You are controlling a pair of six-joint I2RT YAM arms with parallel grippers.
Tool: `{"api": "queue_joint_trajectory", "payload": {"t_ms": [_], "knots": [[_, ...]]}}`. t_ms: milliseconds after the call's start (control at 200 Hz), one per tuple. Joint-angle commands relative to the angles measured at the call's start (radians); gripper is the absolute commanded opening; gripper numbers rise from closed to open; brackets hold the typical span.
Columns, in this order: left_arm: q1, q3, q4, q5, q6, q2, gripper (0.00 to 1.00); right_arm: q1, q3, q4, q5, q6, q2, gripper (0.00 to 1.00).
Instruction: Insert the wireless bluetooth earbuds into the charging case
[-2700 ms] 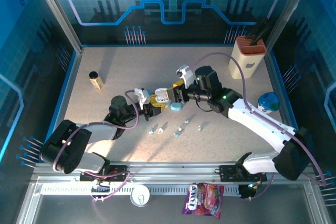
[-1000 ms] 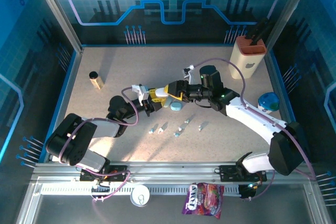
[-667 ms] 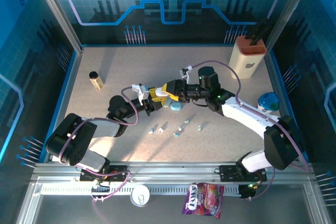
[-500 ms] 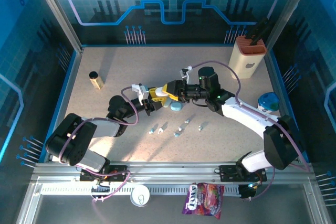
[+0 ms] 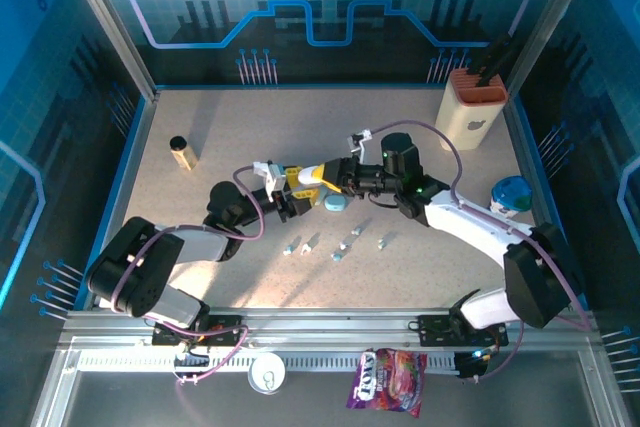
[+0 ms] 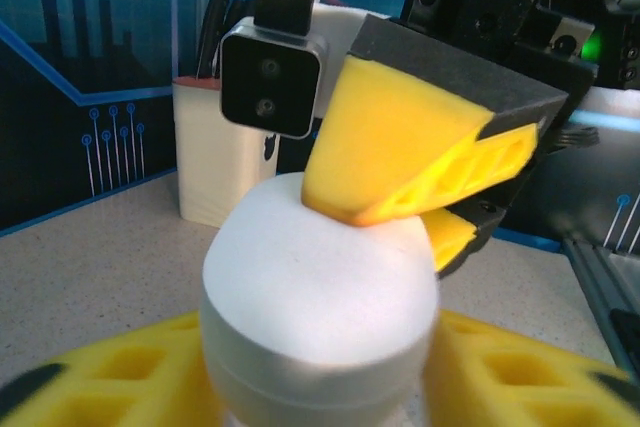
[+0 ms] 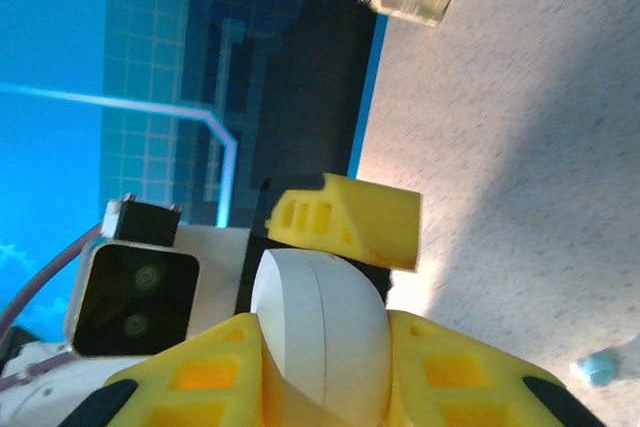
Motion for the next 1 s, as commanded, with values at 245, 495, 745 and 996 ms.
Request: {"api": "queue_joint_trajectory", "payload": {"t_ms": [245,495,745,996], "knots": [[-0.002,0.040,-0.419,-0.024,0.184,-0.174,0.87,-0.214,-0.226,-0.063,0.229,-0.073,-0.070,0.12],[-0.010,0.090,-0.636,-0.124,0.232,-0.211,0.98,-0.369,-0.304,-0.111,0.281,-0.170,-0.023,0.12],[-0.029,0.115,-0.700,-0.185,0.239,-0.206,0.99,-0.427,-0.336,-0.086,0.285,-0.223,0.087,0.14],[-0.070,0.189,-0.847,-0.294,0.242,-0.182,0.99,-0.437,-0.320,-0.182,0.344,-0.310,0.056,0.41]]}}
